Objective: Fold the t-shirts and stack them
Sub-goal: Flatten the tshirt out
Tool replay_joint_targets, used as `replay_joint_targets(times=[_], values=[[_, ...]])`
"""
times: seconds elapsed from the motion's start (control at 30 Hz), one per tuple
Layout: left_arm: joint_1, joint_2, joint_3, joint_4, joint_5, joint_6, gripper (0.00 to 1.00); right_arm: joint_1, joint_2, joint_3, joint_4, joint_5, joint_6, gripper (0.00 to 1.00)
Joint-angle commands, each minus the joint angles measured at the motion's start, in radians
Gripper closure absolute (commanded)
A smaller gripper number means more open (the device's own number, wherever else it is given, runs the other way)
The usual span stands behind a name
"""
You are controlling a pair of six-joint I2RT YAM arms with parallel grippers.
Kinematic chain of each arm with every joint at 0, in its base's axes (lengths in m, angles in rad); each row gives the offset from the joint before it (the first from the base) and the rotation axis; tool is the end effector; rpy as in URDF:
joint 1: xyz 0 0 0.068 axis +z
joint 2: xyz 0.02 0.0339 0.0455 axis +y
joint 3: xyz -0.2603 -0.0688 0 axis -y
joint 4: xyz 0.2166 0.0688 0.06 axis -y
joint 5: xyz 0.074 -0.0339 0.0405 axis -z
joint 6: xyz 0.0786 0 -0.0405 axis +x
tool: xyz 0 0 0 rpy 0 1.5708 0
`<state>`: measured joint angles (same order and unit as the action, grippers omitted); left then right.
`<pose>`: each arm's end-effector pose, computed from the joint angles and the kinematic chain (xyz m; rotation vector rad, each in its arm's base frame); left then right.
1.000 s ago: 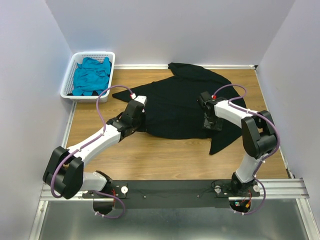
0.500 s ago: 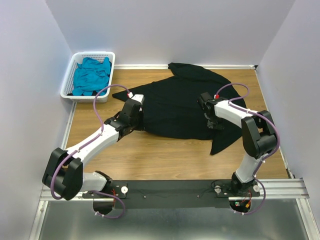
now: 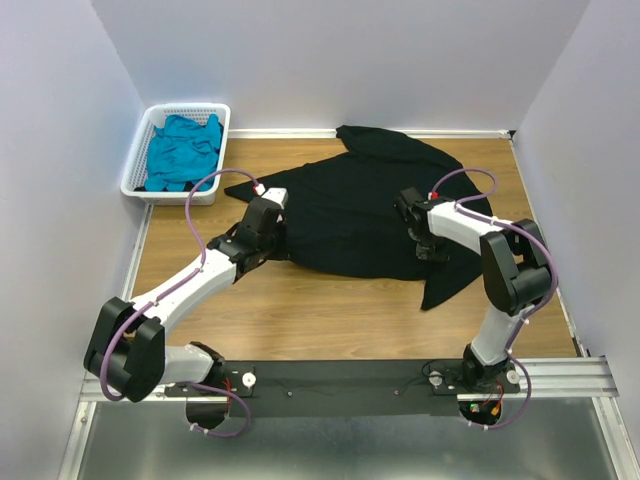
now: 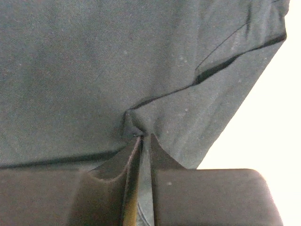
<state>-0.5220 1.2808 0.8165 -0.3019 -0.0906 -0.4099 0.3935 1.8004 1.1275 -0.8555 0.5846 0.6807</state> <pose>0.2426 -0.1314 0.2140 0.0868 2.3593 -0.3556 0.2863 0.0719 0.1395 0.4076 2.6973 -0.6757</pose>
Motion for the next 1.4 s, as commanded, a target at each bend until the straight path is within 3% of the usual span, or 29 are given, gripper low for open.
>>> replay_joint_targets(times=[0.0, 0.37, 0.47, 0.5, 0.57, 0.77, 0.97, 1.13, 1.37], values=[[0.01, -0.024, -0.014, 0.021, 0.025, 0.013, 1.0, 0.001, 0.046, 0.017, 0.022, -0.002, 0.017, 0.78], [0.03, -0.018, -0.017, 0.027, 0.043, 0.014, 1.0, 0.001, 0.068, 0.051, 0.044, -0.032, 0.002, 0.75], [0.033, -0.017, -0.017, 0.03, 0.049, 0.016, 1.0, 0.001, 0.054, 0.049, 0.041, -0.016, -0.003, 0.86], [0.034, -0.017, -0.017, 0.03, 0.051, 0.014, 1.0, 0.001, 0.036, 0.043, 0.042, -0.005, -0.003, 0.95], [0.037, -0.015, -0.017, 0.03, 0.051, 0.014, 1.0, -0.001, 0.005, 0.032, 0.039, 0.001, 0.0, 0.99], [0.042, -0.011, -0.019, 0.029, 0.048, 0.016, 1.0, -0.05, -0.218, -0.058, 0.018, 0.057, 0.062, 0.99], [0.043, -0.011, -0.019, 0.03, 0.057, 0.016, 1.0, -0.23, -0.421, -0.237, 0.018, -0.035, 0.131, 0.99], [0.047, -0.011, -0.019, 0.026, 0.042, 0.016, 1.0, -0.298, -0.512, -0.34, -0.016, -0.115, 0.232, 0.95], [0.059, -0.015, -0.016, 0.017, 0.009, 0.006, 1.0, -0.372, -0.705, -0.396, -0.259, -0.056, 0.506, 0.88]])
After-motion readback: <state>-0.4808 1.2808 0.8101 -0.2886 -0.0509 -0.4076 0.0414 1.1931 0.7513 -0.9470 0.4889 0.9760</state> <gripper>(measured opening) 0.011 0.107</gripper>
